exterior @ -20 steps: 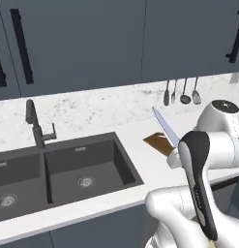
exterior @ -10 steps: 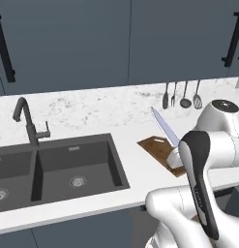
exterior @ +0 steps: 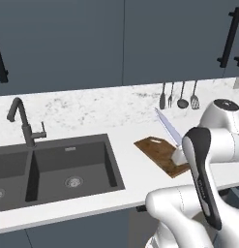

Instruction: Pick up the knife from the drawer and place it on the cutting board. Then place the meat from the plate to the cutting board.

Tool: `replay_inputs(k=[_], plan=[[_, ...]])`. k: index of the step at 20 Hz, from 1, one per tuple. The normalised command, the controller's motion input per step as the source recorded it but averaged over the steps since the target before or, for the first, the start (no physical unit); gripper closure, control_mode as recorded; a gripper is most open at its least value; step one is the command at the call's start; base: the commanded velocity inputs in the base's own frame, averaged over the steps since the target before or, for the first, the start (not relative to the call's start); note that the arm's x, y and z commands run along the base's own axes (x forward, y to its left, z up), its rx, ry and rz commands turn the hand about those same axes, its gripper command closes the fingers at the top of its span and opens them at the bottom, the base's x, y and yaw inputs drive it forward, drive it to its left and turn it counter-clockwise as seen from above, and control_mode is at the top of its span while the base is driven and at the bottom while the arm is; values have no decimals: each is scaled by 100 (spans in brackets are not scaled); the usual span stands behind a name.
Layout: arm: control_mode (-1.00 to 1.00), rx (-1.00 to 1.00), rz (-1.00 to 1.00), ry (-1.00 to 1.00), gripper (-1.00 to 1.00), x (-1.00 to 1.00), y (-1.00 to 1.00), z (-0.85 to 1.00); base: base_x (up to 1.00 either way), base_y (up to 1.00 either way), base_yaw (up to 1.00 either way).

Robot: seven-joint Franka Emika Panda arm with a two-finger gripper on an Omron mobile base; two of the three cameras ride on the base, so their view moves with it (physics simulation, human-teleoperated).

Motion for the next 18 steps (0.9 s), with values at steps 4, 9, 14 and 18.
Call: replay_inputs(k=[4,9,14,18], plan=[[-100,-3,0,0,100,18,-40,-49,0,0,0],[-100,0,0,7,100,57,-27,-34,0,0,0],[-100,0,0,24,100,96,-39,-25,0,0,0],[-100,0,0,15,100,78,-37,-24,0,0,0]])
